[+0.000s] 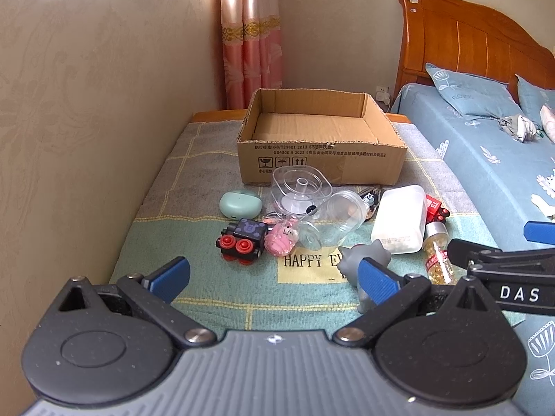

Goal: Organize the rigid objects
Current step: 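Move both tools toward the cluttered items on the blanket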

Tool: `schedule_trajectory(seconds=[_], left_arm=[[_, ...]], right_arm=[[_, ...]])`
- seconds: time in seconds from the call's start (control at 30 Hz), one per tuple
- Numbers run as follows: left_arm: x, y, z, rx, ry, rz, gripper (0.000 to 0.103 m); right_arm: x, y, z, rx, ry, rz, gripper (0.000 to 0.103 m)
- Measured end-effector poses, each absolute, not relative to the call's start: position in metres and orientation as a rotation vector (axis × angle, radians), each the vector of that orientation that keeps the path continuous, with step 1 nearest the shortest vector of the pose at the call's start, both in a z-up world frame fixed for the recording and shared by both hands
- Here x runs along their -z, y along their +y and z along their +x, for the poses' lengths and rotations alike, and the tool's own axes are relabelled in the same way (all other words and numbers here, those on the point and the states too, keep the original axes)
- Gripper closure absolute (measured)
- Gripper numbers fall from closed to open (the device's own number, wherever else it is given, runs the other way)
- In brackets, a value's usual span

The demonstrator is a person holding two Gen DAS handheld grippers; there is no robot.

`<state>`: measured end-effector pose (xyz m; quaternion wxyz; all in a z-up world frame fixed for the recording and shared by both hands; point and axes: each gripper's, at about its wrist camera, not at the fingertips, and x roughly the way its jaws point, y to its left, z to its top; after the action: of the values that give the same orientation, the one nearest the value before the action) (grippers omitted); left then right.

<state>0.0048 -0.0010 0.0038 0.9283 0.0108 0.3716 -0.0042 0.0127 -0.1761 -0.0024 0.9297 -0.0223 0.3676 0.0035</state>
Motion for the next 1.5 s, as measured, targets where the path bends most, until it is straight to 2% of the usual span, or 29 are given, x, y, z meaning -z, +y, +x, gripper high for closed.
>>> schedule_trajectory(seconds=[0.63,1.03,1.5], left_arm=[[0.002,-0.001,0.017,0.054,0.716,0.048,0.001],[0.027,0.009,0.03,0.154,0.713,0.029,0.001],[0.065,0.021,0.045,0.145,0.808,0.067,0.001]], right_arm=[[0.006,-0.176,0.022,-0.052,0.707,-0.079,0.0],[0.023,-0.179,0.032,-0.154,0.688,-0.109,0.0],[0.08,-0.201,0.039,-0.257,0.851,-0.036,0.0]])
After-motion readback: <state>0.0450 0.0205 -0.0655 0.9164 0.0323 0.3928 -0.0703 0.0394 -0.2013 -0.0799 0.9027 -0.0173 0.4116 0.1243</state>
